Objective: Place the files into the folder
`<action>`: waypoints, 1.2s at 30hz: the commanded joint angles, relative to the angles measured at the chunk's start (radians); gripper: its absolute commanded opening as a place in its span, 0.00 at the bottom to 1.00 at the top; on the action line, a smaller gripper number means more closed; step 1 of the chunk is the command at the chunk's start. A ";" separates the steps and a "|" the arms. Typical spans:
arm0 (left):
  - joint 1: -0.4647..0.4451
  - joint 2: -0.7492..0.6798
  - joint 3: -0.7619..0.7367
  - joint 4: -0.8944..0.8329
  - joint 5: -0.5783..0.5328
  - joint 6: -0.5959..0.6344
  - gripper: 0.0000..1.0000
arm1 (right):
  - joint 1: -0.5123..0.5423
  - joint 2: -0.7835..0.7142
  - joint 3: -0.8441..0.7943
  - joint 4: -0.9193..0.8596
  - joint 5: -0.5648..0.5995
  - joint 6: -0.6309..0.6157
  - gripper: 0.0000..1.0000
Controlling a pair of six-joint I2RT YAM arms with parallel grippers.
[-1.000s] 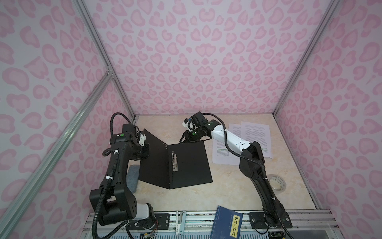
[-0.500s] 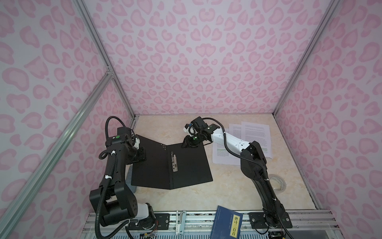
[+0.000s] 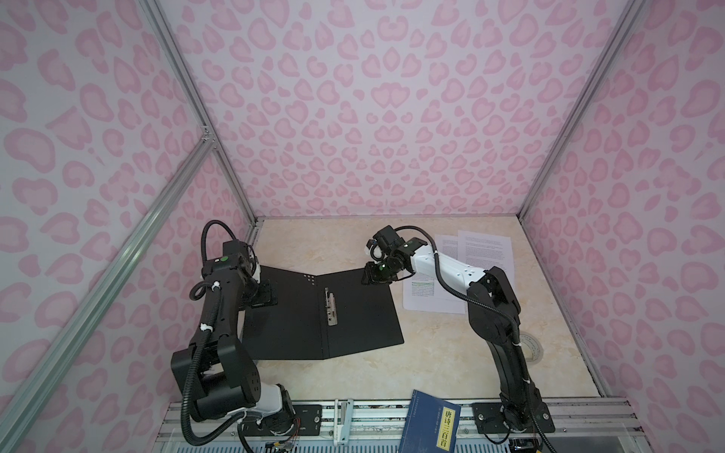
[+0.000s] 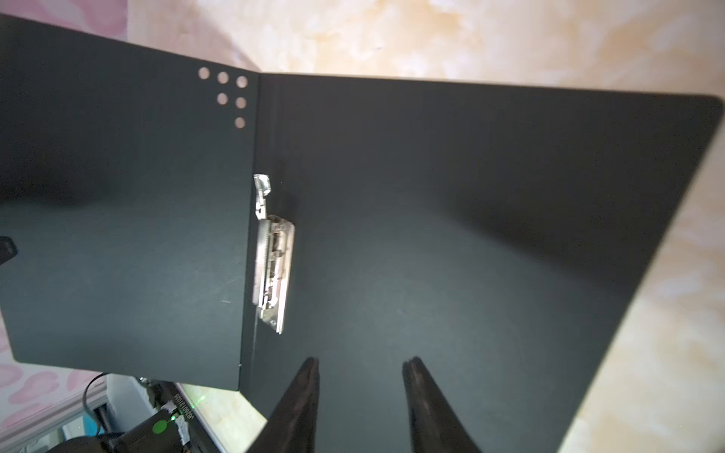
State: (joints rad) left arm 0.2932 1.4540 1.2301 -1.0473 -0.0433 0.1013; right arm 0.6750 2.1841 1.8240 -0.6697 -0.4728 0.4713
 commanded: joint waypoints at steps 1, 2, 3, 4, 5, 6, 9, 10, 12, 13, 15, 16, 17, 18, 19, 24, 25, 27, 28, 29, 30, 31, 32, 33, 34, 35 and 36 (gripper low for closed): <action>0.003 0.011 0.020 0.030 -0.047 0.011 0.90 | -0.011 -0.030 -0.047 -0.004 0.078 0.017 0.40; 0.003 0.017 0.026 0.033 -0.056 0.011 0.92 | -0.014 -0.042 -0.066 -0.009 0.092 0.016 0.40; 0.003 0.022 0.030 0.036 -0.064 0.008 0.94 | -0.017 -0.048 -0.078 -0.012 0.099 0.014 0.40; 0.003 0.026 0.034 0.043 -0.070 0.008 0.96 | -0.018 -0.060 -0.098 -0.016 0.106 0.012 0.41; 0.003 0.029 0.037 0.049 -0.074 0.009 0.97 | -0.020 -0.069 -0.115 -0.016 0.112 0.010 0.41; 0.003 0.034 0.040 0.052 -0.079 0.009 0.98 | -0.022 -0.081 -0.136 -0.014 0.118 0.010 0.42; 0.003 0.053 0.056 0.056 -0.083 0.009 0.98 | -0.028 -0.111 -0.195 -0.006 0.129 0.011 0.42; 0.003 0.056 0.063 0.058 -0.079 0.009 0.99 | -0.031 -0.122 -0.218 -0.002 0.131 0.016 0.43; 0.003 0.056 0.079 0.058 -0.066 0.008 0.98 | -0.034 -0.142 -0.259 0.012 0.131 0.025 0.43; 0.003 0.055 0.090 0.056 -0.054 0.009 0.98 | -0.037 -0.153 -0.278 0.016 0.133 0.030 0.44; 0.003 0.049 0.109 0.050 -0.022 0.014 0.99 | -0.040 -0.171 -0.309 0.018 0.139 0.038 0.45; 0.003 0.044 0.109 0.047 0.000 0.017 0.99 | -0.039 -0.179 -0.323 0.017 0.143 0.041 0.45; 0.003 0.039 0.142 0.042 0.032 0.025 0.99 | -0.039 -0.187 -0.330 0.017 0.145 0.042 0.45; 0.003 0.034 0.152 0.039 0.054 0.030 0.98 | -0.039 -0.192 -0.347 0.014 0.144 0.043 0.46; 0.003 0.031 0.161 0.035 0.082 0.032 0.98 | -0.039 -0.197 -0.373 0.012 0.143 0.046 0.46; -0.023 0.027 0.202 0.018 0.196 0.050 0.98 | -0.040 -0.233 -0.440 0.008 0.159 0.068 0.48; -0.037 0.028 0.208 0.017 0.205 0.054 0.98 | -0.039 -0.241 -0.459 0.012 0.156 0.074 0.48; -0.067 0.035 0.219 0.017 0.210 0.056 0.98 | -0.040 -0.249 -0.484 0.014 0.145 0.078 0.48; -0.083 0.039 0.224 0.015 0.212 0.057 0.98 | -0.039 -0.253 -0.496 0.018 0.138 0.082 0.48; -0.096 0.044 0.229 0.014 0.215 0.057 0.98 | -0.038 -0.257 -0.507 0.020 0.133 0.085 0.48; -0.109 0.052 0.233 0.014 0.222 0.056 0.98 | -0.037 -0.264 -0.523 0.028 0.126 0.091 0.48; -0.121 0.059 0.237 0.013 0.231 0.051 0.98 | -0.035 -0.269 -0.538 0.035 0.116 0.096 0.48; -0.129 0.068 0.243 0.012 0.243 0.046 0.98 | -0.034 -0.274 -0.555 0.046 0.103 0.100 0.48; -0.136 0.077 0.251 0.008 0.255 0.042 0.98 | -0.033 -0.277 -0.568 0.050 0.093 0.105 0.48; -0.142 0.090 0.260 0.005 0.266 0.038 0.98 | -0.031 -0.280 -0.580 0.054 0.087 0.111 0.48; -0.147 0.099 0.269 0.001 0.276 0.033 0.98 | -0.026 -0.283 -0.592 0.060 0.080 0.113 0.48; -0.151 0.106 0.274 0.000 0.282 0.031 0.98 | -0.022 -0.287 -0.604 0.067 0.075 0.119 0.48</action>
State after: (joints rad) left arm 0.1520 1.5436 1.4834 -1.0252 0.1902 0.1413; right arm 0.6445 1.9034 1.2461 -0.6258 -0.3695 0.5682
